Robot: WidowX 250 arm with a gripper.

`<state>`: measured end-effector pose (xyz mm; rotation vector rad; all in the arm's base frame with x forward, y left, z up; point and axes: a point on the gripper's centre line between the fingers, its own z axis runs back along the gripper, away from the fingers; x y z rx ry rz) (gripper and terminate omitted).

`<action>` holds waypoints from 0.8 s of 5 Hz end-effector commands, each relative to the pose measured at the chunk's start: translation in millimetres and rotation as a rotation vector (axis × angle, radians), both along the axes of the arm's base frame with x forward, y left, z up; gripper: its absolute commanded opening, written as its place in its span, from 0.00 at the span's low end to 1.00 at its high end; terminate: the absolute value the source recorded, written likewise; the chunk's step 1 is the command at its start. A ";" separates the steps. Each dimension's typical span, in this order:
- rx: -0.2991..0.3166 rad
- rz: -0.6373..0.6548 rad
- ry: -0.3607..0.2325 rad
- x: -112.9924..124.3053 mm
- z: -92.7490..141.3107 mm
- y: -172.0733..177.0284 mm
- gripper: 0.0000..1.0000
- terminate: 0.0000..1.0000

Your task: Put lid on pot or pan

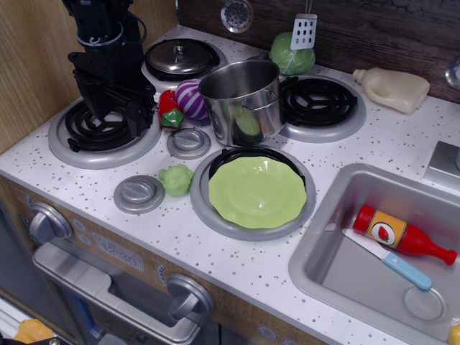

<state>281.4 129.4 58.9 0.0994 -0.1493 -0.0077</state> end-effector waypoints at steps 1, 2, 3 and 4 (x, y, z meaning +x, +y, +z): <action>0.000 0.000 0.000 0.0 0.0 0.0 1.00 0.00; 0.003 -0.020 -0.011 27.9 23.2 29.2 1.00 0.00; 0.030 -0.076 -0.027 65.8 38.9 51.8 1.00 0.00; 0.044 -0.108 -0.050 93.4 39.1 65.2 1.00 0.00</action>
